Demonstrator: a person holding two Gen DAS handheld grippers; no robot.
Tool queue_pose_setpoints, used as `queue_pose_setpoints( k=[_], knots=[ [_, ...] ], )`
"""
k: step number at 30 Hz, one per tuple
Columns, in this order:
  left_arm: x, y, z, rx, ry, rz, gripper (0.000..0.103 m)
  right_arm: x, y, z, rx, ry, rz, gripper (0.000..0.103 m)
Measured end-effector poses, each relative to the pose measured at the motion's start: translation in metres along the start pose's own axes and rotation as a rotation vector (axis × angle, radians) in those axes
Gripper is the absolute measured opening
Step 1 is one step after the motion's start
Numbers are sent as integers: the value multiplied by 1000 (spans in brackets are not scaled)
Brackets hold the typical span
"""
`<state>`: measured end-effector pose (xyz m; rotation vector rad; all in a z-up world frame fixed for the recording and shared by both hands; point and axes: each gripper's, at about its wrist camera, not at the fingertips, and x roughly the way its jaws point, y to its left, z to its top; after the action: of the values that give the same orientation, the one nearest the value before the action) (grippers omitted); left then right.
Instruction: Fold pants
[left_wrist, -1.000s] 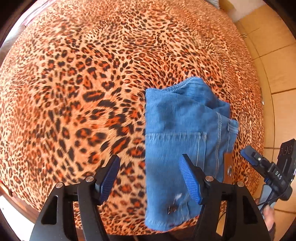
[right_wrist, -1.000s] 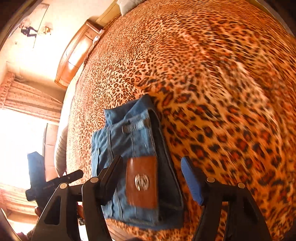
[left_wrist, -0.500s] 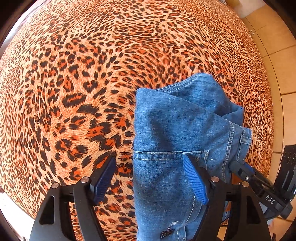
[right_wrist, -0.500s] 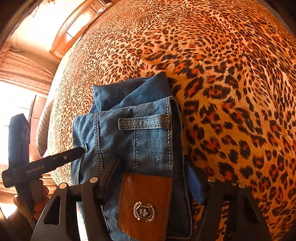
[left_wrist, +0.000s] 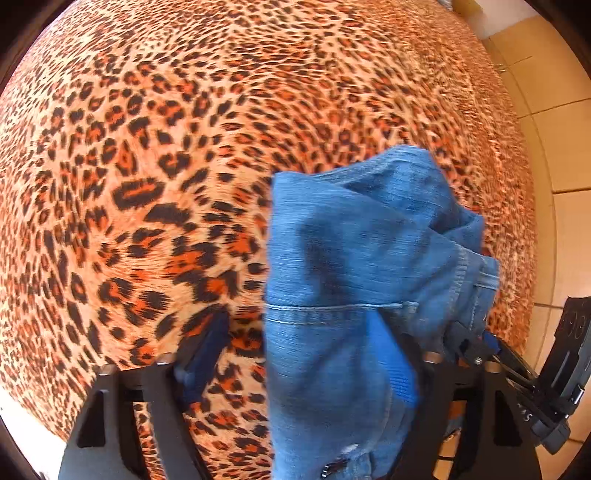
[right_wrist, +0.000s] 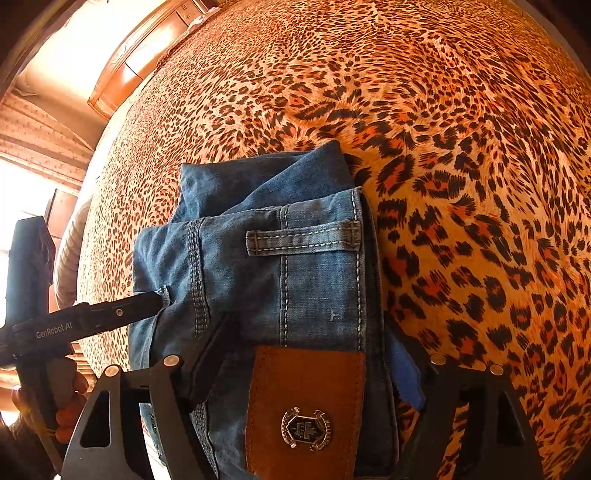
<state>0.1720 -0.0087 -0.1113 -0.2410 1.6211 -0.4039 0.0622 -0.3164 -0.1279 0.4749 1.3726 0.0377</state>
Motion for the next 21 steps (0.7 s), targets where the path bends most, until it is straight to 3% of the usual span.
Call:
queue_pose_setpoints(
  k=[2, 4, 6, 9, 13, 16, 20, 21],
  knots=[
    [-10, -8, -4, 22, -9, 11, 35, -3, 13, 2, 13, -3, 32, 53],
    [-24, -13, -10, 60, -47, 20, 29, -21, 30, -1, 15, -64, 114, 53],
    [-34, -3, -11, 45, -54, 3, 28, -34, 43, -4, -23, -110, 124, 53],
    [-47, 21, -4, -21, -26, -76, 25, -26, 50, 3, -39, -84, 97, 53],
    [-50, 44, 7, 1, -38, -7, 27, -8, 47, 11, 62, -30, 209, 54],
    [-40, 57, 14, -15, 12, -31, 30, 1, 53, 20, -11, -31, 69, 54],
    [-38, 62, 23, -14, 24, -52, 34, -5, 41, 36, 22, -92, 36, 54],
    [-37, 63, 25, -20, 22, -51, 41, -6, 37, 40, 34, -117, 20, 54]
  ],
)
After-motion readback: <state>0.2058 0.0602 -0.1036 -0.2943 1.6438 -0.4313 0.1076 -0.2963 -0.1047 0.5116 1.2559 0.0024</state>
